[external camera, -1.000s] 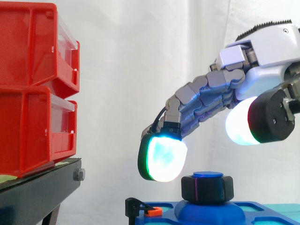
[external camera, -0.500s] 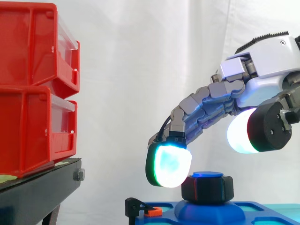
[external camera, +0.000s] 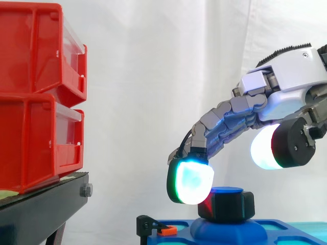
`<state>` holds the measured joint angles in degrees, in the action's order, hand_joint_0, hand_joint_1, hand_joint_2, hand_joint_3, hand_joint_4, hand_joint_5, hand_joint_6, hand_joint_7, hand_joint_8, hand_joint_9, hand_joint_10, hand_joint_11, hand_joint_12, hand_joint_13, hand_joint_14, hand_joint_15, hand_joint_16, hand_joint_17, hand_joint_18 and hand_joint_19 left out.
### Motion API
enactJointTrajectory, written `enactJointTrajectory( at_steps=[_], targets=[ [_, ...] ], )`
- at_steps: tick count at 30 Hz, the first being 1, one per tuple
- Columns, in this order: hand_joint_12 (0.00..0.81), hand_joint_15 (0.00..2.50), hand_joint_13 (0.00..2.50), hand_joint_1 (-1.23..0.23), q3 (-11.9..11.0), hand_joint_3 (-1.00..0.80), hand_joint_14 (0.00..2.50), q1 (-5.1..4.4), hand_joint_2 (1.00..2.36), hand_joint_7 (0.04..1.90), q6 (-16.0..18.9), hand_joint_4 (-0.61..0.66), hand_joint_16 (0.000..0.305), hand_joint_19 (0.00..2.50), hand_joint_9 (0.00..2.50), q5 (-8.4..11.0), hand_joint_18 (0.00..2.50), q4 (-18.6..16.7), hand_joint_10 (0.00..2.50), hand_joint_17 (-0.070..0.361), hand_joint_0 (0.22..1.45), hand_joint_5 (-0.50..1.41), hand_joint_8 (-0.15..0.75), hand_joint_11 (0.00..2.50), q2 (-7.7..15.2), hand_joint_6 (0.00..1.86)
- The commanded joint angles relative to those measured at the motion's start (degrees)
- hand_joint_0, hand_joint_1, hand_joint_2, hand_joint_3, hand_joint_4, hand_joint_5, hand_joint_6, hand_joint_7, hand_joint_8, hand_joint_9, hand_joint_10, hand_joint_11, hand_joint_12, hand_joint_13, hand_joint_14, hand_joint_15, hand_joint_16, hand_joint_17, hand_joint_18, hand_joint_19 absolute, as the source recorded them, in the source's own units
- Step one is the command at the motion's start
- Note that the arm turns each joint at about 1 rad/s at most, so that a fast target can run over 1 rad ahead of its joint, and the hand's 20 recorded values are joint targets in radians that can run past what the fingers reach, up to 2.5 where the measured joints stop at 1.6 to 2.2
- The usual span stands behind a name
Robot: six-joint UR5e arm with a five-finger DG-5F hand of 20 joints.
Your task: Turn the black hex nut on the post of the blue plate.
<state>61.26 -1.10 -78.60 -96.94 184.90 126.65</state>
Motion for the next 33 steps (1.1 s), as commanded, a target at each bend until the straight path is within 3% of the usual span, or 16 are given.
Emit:
enactJointTrajectory(
  at_steps=[1,12,33],
  targets=[
    [0.345,0.05,0.33,-0.37,0.0,-0.5,0.0,0.57,1.0,0.79,-0.3,0.18,0.057,0.12,0.29,-0.88,0.15,0.3,0.0,0.128,0.49,-0.19,0.229,0.0,0.0,0.5],
    [0.346,0.07,0.33,-0.33,0.0,-0.5,0.0,1.98,1.0,0.79,-1.3,0.17,0.057,0.12,0.28,-2.81,0.14,1.4,0.0,0.128,0.49,-0.19,0.228,0.0,0.0,0.5],
    [0.346,0.06,0.34,-0.34,0.0,-0.5,0.0,5.76,1.0,0.8,-2.3,0.18,0.057,0.11,0.29,-7.56,0.15,1.9,0.0,0.128,0.49,-0.19,0.23,0.0,-0.1,0.5]
  ],
)
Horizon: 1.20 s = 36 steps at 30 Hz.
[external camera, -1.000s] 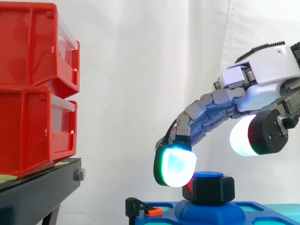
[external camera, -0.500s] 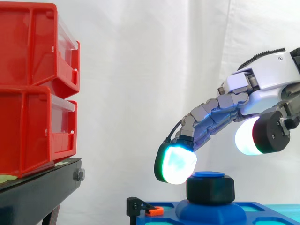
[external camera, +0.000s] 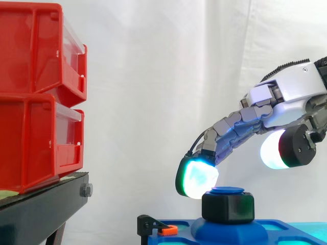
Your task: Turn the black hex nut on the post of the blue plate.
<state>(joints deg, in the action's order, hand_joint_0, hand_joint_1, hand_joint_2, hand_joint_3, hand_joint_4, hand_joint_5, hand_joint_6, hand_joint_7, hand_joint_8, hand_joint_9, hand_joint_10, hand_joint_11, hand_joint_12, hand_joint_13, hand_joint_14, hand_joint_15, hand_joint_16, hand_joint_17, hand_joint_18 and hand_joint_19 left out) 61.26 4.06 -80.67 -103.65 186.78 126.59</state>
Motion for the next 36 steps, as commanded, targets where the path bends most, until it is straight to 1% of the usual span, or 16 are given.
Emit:
enactJointTrajectory(
  at_steps=[1,5,8,10,12,17,19,20,22,24,25,26,28,29,31,36],
  targets=[
    [0.346,0.06,0.34,-0.34,0.0,-0.5,0.0,0.77,1.0,0.79,-0.4,0.18,0.057,0.12,0.29,-1.03,0.15,0.0,0.0,0.128,0.49,-0.19,0.23,0.0,0.0,0.5],
    [0.346,0.05,0.34,-0.34,-0.2,-0.5,0.0,1.39,1.0,0.8,-0.5,0.18,0.057,0.12,0.29,-1.82,0.15,0.0,0.0,0.128,0.49,-0.19,0.231,0.0,0.0,0.5],
    [0.346,0.06,0.34,-0.34,-0.4,-0.5,0.0,1.47,1.0,0.8,-0.6,0.19,0.057,0.12,0.3,-2.09,0.15,0.0,0.0,0.128,0.49,-0.19,0.232,0.0,0.0,0.5],
    [0.346,0.05,0.34,-0.34,-2.6,-0.5,0.0,1.04,1.0,0.8,-0.6,0.19,0.057,0.11,0.3,-2.09,0.15,0.8,0.0,0.128,0.49,-0.19,0.232,0.0,0.0,0.5],
    [0.345,0.06,0.34,-0.35,-3.2,-0.5,0.0,0.77,1.0,0.8,-0.6,0.19,0.057,0.11,0.3,-1.91,0.15,1.6,0.0,0.128,0.49,-0.19,0.233,0.0,0.0,0.5],
    [0.344,0.06,0.34,-0.35,-4.0,-0.5,0.0,0.24,1.0,0.8,-0.5,0.19,0.057,0.11,0.31,-1.73,0.15,1.5,0.0,0.127,0.49,-0.18,0.235,0.0,0.1,0.5],
    [0.344,0.05,0.34,-0.35,-4.2,-0.5,0.0,-0.37,1.0,0.8,-0.5,0.2,0.057,0.11,0.31,-1.47,0.15,0.9,0.0,0.127,0.49,-0.18,0.233,0.0,0.0,0.5],
    [0.343,0.05,0.34,-0.35,-4.2,-0.5,0.0,-1.95,1.0,0.8,-0.2,0.2,0.057,0.11,0.31,0.11,0.15,-1.0,0.0,0.128,0.49,-0.18,0.233,0.0,0.2,0.5],
    [0.343,0.05,0.34,-0.35,-4.2,-0.5,0.0,-2.48,1.0,0.8,-0.2,0.19,0.057,0.11,0.31,0.64,0.15,-1.7,0.0,0.127,0.49,-0.18,0.233,0.0,0.2,0.5],
    [0.343,0.05,0.34,-0.35,-4.1,-0.5,0.0,-3.45,1.0,0.8,-0.2,0.19,0.057,0.12,0.31,1.25,0.15,-2.3,0.0,0.127,0.49,-0.18,0.233,0.0,0.6,0.5],
    [0.342,0.05,0.34,-0.35,-4.1,-0.5,0.0,-4.5,1.0,0.8,-0.2,0.2,0.057,0.11,0.31,1.52,0.15,-2.4,0.0,0.127,0.49,-0.18,0.233,0.0,0.9,0.5],
    [0.342,0.05,0.34,-0.35,-4.0,-0.5,0.0,-6.17,1.0,0.8,-0.2,0.2,0.057,0.11,0.31,2.92,0.15,-2.3,0.0,0.127,0.49,-0.18,0.233,0.0,1.3,0.5],
    [0.342,0.05,0.34,-0.36,-3.9,-0.5,0.0,-6.26,1.0,0.8,-0.3,0.2,0.056,0.11,0.31,3.54,0.15,-2.5,0.0,0.127,0.49,-0.18,0.232,0.0,1.2,0.5],
    [0.342,0.05,0.34,-0.36,-3.2,-0.5,0.0,-6.79,1.0,0.8,-0.3,0.2,0.056,0.11,0.31,4.86,0.15,-2.6,0.0,0.127,0.49,-0.18,0.232,0.0,1.3,0.5],
    [0.341,0.05,0.34,-0.37,-2.7,-0.5,0.0,-7.4,1.0,0.8,-0.3,0.19,0.057,0.11,0.32,5.91,0.15,-3.1,0.0,0.127,0.49,-0.18,0.23,0.0,1.2,0.5],
    [0.34,0.05,0.34,-0.37,-2.6,-0.5,0.0,-8.11,1.0,0.8,-0.2,0.19,0.057,0.11,0.32,6.35,0.16,-2.9,0.0,0.127,0.49,-0.18,0.227,0.0,1.2,0.5]
  ],
)
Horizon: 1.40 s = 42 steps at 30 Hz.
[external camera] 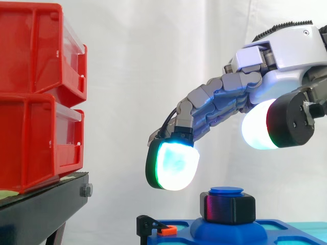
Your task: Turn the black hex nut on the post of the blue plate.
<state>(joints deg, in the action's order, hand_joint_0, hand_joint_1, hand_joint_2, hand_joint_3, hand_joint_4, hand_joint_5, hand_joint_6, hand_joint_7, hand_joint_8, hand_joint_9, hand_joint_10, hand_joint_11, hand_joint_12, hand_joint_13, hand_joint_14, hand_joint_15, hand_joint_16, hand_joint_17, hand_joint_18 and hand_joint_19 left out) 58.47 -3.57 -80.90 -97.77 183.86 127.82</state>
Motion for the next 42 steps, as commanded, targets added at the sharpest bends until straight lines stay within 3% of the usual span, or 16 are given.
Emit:
enactJointTrajectory(
  at_steps=[1,16,22,28,42],
  targets=[
    [0.339,0.06,0.34,-0.37,0.1,-0.5,0.0,-0.56,1.0,0.8,0.0,0.2,0.057,0.11,0.32,0.47,0.16,0.0,0.0,0.127,0.49,-0.18,0.227,0.0,0.1,0.5],
    [0.338,0.05,0.34,-0.38,0.1,-0.5,0.0,0.32,1.0,0.86,-1.5,0.17,0.056,0.11,0.33,0.03,0.15,3.6,0.0,0.126,0.49,-0.17,0.225,0.0,0.0,0.5],
    [0.337,0.05,0.35,-0.38,0.0,-0.5,0.0,1.55,1.0,0.9,-2.5,0.17,0.056,0.1,0.33,-0.5,0.15,3.6,0.0,0.126,0.49,-0.17,0.225,0.0,0.0,0.5],
    [0.336,0.05,0.35,-0.38,0.0,-0.5,0.0,2.08,1.0,0.91,-3.9,0.16,0.056,0.1,0.33,-0.5,0.15,3.7,0.0,0.126,0.49,-0.17,0.225,0.0,0.0,0.5],
    [0.336,0.05,0.35,-0.38,0.1,-0.5,0.0,4.18,1.0,0.94,-5.1,0.17,0.056,0.11,0.33,-2.61,0.15,3.9,0.0,0.125,0.49,-0.17,0.226,0.0,0.0,0.5]
  ],
)
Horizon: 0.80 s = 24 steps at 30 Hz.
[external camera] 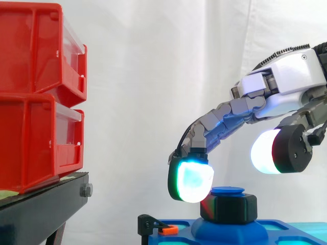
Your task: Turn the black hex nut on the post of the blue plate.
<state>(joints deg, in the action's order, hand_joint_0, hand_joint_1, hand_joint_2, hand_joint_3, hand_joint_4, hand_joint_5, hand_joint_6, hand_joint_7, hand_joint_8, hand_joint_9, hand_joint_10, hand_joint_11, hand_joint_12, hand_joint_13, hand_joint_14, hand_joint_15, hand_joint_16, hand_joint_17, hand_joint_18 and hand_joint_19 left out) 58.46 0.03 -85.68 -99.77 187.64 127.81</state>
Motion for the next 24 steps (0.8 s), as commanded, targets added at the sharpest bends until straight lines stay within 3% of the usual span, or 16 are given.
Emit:
enactJointTrajectory(
  at_steps=[1,15,18,24],
  targets=[
    [0.336,0.05,0.34,-0.38,0.0,-0.5,0.0,0.76,1.0,0.94,-0.3,0.17,0.056,0.11,0.33,-1.04,0.15,0.2,0.0,0.126,0.49,-0.17,0.225,0.0,0.0,0.5],
    [0.336,0.05,0.34,-0.38,0.1,-0.5,0.0,3.57,1.0,0.94,-0.5,0.17,0.056,0.1,0.33,-3.86,0.15,0.6,0.0,0.126,0.49,-0.17,0.225,0.0,0.0,0.5],
    [0.337,0.06,0.35,-0.38,0.0,-0.5,0.0,3.93,1.0,0.94,-0.5,0.18,0.056,0.11,0.33,-5.09,0.15,1.1,0.0,0.126,0.49,-0.17,0.225,0.0,0.0,0.5],
    [0.35,0.06,0.35,-0.4,0.0,-0.5,0.0,4.01,1.0,0.93,-0.5,0.18,0.059,0.12,0.32,-5.53,0.14,1.3,0.0,0.133,0.45,-0.18,0.234,0.0,0.0,0.5]
  ],
)
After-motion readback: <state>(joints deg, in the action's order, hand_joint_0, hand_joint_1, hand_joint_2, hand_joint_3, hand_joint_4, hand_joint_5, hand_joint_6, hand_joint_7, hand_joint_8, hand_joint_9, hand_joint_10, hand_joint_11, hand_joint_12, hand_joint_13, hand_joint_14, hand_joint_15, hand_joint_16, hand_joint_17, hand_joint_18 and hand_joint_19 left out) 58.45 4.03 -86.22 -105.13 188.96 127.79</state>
